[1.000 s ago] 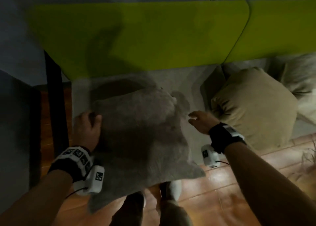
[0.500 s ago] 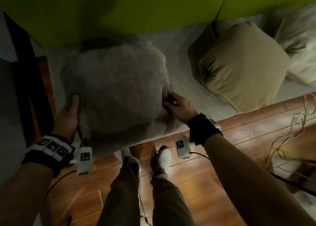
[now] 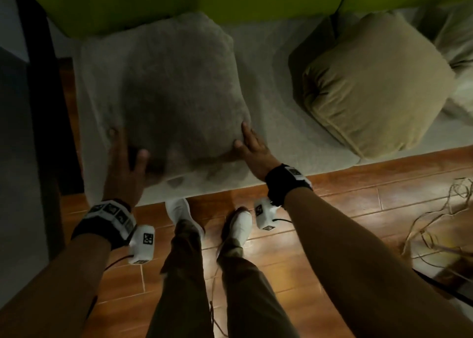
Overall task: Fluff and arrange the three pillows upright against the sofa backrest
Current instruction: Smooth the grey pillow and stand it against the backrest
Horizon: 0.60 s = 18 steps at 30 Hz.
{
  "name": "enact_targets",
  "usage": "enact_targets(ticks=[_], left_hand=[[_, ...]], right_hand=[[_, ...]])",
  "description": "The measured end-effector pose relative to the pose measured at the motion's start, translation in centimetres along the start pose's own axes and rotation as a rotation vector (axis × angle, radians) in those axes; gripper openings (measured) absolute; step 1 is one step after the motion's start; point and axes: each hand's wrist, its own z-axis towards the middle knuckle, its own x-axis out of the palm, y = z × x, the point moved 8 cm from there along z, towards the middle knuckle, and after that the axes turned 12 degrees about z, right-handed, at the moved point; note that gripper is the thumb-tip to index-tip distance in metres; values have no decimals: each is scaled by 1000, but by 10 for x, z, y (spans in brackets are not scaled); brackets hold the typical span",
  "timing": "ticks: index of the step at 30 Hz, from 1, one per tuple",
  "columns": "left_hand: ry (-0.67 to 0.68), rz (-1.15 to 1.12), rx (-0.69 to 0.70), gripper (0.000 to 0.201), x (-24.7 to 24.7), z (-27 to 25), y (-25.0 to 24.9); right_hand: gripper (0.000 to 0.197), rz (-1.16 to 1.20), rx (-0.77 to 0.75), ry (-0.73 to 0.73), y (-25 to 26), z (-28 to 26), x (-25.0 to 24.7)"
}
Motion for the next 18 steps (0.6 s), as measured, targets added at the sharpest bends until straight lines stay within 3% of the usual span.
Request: enact_targets(ticks=[2,3,8,9,10,12,13,14,18], left_hand=[[-123,-184,-217,52,-10,-10,19],[-117,-241,-324,47,-6,-13,35],[76,-404,-707,44,8,-28,89],[96,-329,-739,44,10,-32,99],[174,-184,-669,46,13,-31,99],[119,-567,-770,44,7,-35,98],[64,-559,-717,43,0,-34,101],[6,-491,-692,42,-11,-34,98],[30,-191,-633,29,-28,-36,83]], right_hand=[[65,38,27,-98,-17,-3,-23],[61,68,77,-141,-28,-4,-33],[34,282,158,-221,-51,-12,-52],[28,296,154,-242,-51,-12,-55],[20,303,150,-267,-54,-15,-62],[10,264,132,-247,-55,-16,-65],[9,232,144,-229,-59,-17,-65],[9,208,164,-208,-63,-17,-63],[8,156,233,-159,-77,-17,-48]])
